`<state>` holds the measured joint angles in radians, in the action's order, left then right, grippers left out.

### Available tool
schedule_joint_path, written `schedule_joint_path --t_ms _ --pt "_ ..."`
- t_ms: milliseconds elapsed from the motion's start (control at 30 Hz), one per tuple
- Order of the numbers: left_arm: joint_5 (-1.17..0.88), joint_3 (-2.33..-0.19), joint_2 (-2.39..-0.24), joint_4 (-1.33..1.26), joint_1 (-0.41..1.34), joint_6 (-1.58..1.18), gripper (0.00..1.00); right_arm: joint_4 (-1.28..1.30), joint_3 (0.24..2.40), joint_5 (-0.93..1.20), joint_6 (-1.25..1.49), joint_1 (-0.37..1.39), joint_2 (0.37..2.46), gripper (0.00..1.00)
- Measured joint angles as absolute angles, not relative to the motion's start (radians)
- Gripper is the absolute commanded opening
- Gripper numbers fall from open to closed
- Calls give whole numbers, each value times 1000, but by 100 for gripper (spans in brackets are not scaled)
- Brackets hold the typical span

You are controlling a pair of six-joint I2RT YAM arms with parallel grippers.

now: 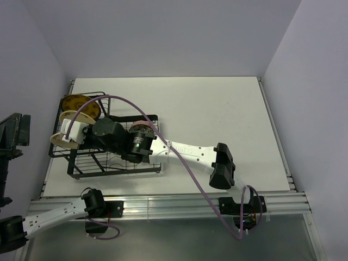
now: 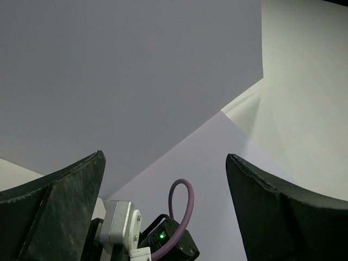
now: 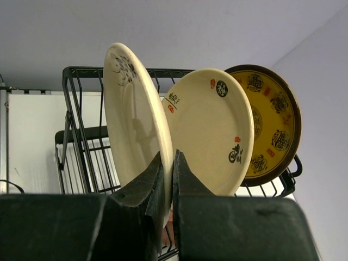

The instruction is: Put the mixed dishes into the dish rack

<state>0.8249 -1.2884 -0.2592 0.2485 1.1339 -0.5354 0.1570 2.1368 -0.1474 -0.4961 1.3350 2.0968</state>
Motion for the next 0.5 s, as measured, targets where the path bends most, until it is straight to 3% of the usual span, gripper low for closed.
schedule_joint_path --t_ms 500 --pt "837 -1277 -248 255 1134 -536 99 77 2067 -130 -495 1332 2094 0"
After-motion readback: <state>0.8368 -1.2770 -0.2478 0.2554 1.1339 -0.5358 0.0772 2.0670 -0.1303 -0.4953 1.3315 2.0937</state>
